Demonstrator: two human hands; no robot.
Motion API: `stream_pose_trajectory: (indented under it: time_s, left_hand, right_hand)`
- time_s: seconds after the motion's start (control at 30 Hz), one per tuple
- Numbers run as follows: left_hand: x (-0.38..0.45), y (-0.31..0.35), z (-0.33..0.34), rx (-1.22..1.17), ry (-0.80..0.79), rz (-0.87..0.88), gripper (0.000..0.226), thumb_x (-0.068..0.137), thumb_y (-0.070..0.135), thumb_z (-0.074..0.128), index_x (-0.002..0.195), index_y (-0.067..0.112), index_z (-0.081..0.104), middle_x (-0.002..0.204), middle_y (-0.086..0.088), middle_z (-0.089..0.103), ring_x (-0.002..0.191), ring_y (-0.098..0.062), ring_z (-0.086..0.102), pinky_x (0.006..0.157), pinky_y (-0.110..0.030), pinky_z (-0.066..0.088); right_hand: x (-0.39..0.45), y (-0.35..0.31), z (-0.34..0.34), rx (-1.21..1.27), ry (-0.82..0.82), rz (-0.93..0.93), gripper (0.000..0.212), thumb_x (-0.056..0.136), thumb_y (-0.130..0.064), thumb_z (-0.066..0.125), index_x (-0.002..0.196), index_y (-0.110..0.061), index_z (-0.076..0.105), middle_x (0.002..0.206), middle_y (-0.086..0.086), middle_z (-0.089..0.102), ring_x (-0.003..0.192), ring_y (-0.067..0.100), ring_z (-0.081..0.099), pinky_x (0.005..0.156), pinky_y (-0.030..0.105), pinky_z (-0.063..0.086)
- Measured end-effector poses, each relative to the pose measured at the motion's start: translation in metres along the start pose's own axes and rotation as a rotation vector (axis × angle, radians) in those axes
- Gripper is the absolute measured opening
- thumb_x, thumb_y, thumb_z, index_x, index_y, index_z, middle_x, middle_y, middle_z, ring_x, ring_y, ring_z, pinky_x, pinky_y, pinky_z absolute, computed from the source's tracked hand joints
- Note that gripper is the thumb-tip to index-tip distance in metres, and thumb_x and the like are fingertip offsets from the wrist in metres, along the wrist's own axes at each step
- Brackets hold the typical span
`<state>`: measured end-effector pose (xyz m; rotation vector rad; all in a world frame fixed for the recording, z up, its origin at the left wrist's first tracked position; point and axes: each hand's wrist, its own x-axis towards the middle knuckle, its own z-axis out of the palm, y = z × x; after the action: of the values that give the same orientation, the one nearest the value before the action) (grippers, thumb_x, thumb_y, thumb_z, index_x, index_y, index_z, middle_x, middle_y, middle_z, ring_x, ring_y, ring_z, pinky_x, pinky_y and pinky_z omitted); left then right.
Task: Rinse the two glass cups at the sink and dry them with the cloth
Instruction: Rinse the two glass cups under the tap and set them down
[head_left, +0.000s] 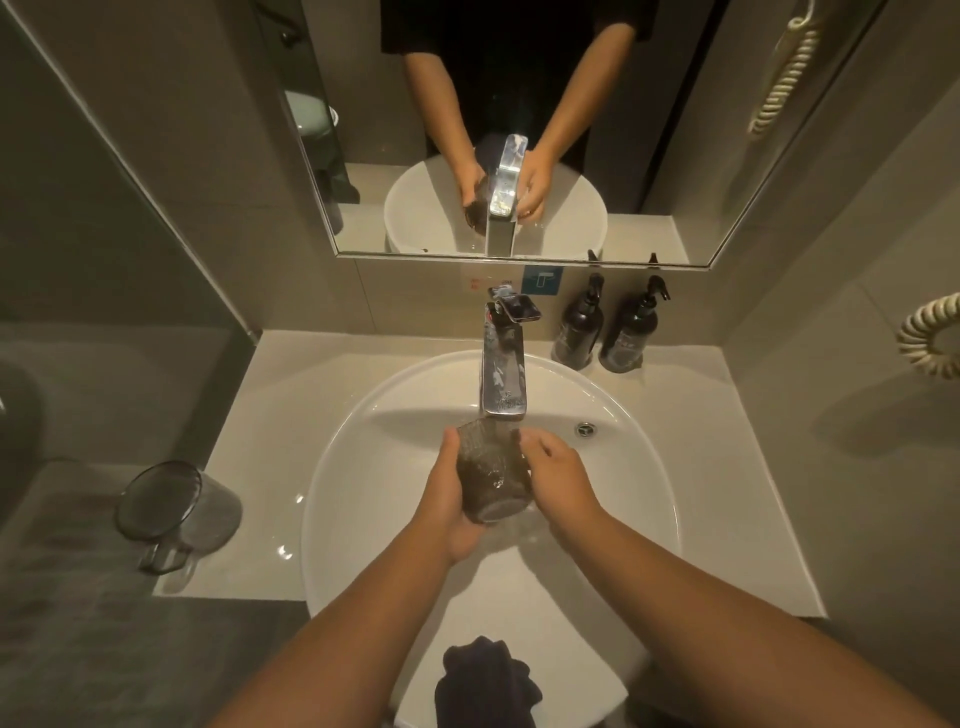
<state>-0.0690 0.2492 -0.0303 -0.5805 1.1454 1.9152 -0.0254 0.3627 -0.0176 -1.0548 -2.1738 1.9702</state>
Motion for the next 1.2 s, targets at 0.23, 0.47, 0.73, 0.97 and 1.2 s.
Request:
stream_pose_trajectory:
  time_s: [0.23,0.47,0.73,0.97,1.2]
  left_hand:
    - [0.008,-0.009,0.0,0.42,0.227,0.118,0.059,0.098,0.061,0.031,0.11,0.019,0.072,0.106,-0.01,0.077,0.097,-0.028,0.074,0.093,-0.052,0.057]
    - [0.006,0.004,0.011,0.143,0.059,-0.087,0.066,0.094,0.065,0.042,0.124,0.012,0.067,0.105,-0.015,0.077,0.087,-0.03,0.075,0.077,-0.042,0.059]
    - [0.016,0.016,0.013,-0.074,0.124,-0.054,0.065,0.089,0.072,0.046,0.118,0.018,0.064,0.116,-0.015,0.072,0.106,-0.036,0.069,0.087,-0.052,0.057]
    - [-0.015,0.009,-0.008,0.577,0.162,0.46,0.053,0.083,0.038,0.076,0.126,0.021,0.051,0.123,0.0,0.065,0.103,-0.01,0.064,0.096,-0.036,0.051]
    - [-0.055,0.009,-0.042,1.23,0.11,0.777,0.09,0.074,0.044,0.083,0.146,0.024,0.033,0.139,0.007,0.042,0.126,-0.008,0.044,0.103,-0.023,0.038]
  right_hand:
    - [-0.006,0.002,0.008,-0.121,-0.137,0.051,0.028,0.096,-0.031,0.043,0.118,-0.022,0.058,0.111,0.004,0.067,0.101,0.023,0.065,0.092,0.044,0.053]
    - [0.01,-0.008,-0.008,0.021,-0.113,0.16,0.037,0.091,-0.036,0.049,0.098,-0.007,0.071,0.098,0.015,0.074,0.086,0.021,0.067,0.082,0.036,0.052]
    - [0.015,-0.037,-0.036,-0.056,0.095,-0.059,0.02,0.094,-0.029,0.052,0.091,-0.017,0.067,0.096,0.004,0.067,0.095,0.025,0.061,0.082,0.035,0.046]
    - [0.008,-0.125,-0.043,-0.551,-0.012,-0.705,0.063,0.094,-0.014,0.049,0.152,-0.019,0.026,0.158,0.0,0.028,0.143,0.013,0.029,0.116,0.031,0.026]
    - [0.006,-0.114,-0.044,-1.034,-0.028,-0.876,0.062,0.09,-0.004,0.051,0.149,-0.015,0.035,0.157,0.004,0.034,0.147,0.022,0.026,0.117,0.041,0.023]
